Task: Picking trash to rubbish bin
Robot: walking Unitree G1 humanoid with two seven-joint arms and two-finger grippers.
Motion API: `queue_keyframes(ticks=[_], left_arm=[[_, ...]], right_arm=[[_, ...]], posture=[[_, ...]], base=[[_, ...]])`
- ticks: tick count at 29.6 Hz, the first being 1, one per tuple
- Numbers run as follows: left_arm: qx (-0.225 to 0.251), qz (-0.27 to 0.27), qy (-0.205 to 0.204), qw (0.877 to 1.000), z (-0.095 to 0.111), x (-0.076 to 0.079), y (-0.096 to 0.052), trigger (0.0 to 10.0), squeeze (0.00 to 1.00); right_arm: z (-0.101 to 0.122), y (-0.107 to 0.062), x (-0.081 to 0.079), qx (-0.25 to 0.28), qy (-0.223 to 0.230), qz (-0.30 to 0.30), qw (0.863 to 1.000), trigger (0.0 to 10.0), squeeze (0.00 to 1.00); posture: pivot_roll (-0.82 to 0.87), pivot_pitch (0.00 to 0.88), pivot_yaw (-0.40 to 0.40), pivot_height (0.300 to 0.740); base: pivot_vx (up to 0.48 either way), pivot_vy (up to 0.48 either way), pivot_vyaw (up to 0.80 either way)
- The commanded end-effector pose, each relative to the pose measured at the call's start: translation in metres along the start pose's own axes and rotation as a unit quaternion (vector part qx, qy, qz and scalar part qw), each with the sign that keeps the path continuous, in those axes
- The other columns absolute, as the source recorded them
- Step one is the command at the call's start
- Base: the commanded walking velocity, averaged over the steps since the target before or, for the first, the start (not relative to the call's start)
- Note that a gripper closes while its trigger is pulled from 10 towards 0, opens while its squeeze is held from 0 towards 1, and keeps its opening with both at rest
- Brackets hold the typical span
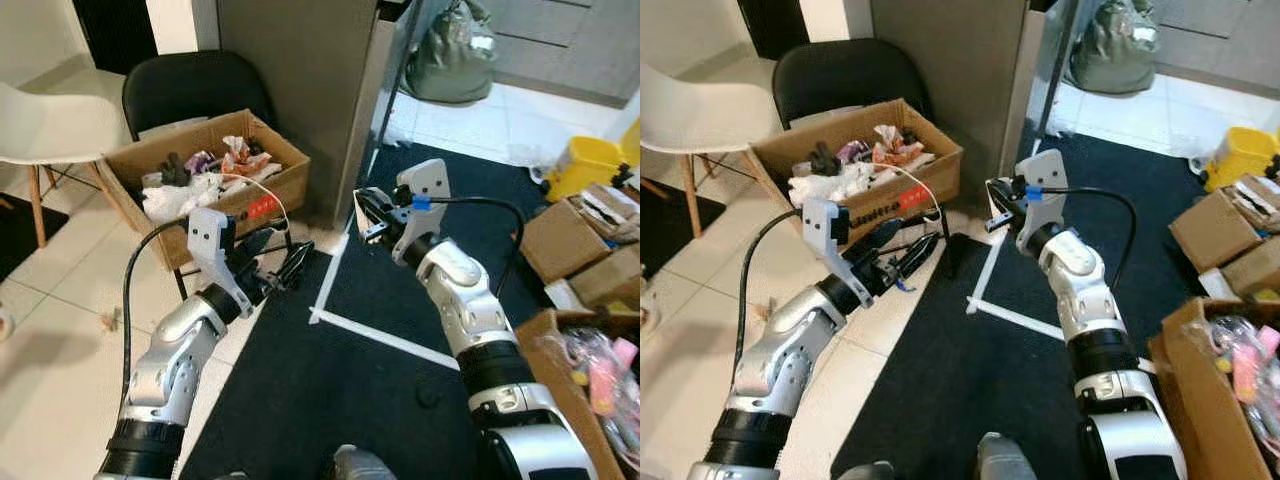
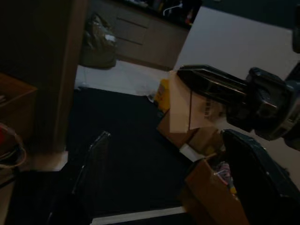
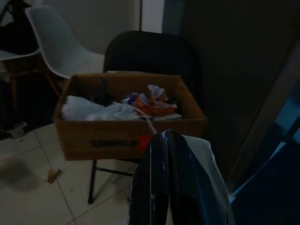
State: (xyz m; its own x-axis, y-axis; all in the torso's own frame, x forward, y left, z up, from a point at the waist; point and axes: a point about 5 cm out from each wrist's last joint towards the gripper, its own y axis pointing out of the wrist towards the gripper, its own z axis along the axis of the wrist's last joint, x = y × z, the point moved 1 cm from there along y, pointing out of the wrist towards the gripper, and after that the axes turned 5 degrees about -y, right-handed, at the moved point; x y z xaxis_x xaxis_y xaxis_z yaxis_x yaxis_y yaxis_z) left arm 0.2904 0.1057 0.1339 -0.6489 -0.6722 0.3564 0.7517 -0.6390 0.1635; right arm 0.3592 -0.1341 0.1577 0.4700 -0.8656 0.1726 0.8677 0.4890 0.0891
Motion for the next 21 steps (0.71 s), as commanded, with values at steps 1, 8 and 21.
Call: queue_keyframes(ticks=[1, 8, 21], left_arm=[[-0.004, -0.006, 0.003, 1.000, -0.0010, 0.0007, 0.0002, 10.0, 0.00], [-0.004, -0.006, 0.004, 1.000, -0.0011, 0.0006, 0.0001, 10.0, 0.00], [-0.005, -0.007, 0.006, 1.000, -0.0027, 0.0012, -0.0008, 10.0, 0.00]], right_arm=[[0.0020, -0.0014, 0.0034, 0.005, -0.012, -0.003, 1.000, 10.0, 0.00], [0.0013, -0.0015, 0.0020, 0.002, -0.018, 0.003, 1.000, 10.0, 0.00], [0.0002, -0.0026, 0.0008, 0.001, -0.030, 0.000, 1.000, 10.0, 0.00]], posture=[[-0.06, 0.000, -0.037, 0.740], [-0.05, 0.000, -0.043, 0.740], [-0.04, 0.000, -0.049, 0.740]], base=[[0.375, 0.000, 0.00], [0.375, 0.000, 0.23], [0.378, 0.000, 0.11]])
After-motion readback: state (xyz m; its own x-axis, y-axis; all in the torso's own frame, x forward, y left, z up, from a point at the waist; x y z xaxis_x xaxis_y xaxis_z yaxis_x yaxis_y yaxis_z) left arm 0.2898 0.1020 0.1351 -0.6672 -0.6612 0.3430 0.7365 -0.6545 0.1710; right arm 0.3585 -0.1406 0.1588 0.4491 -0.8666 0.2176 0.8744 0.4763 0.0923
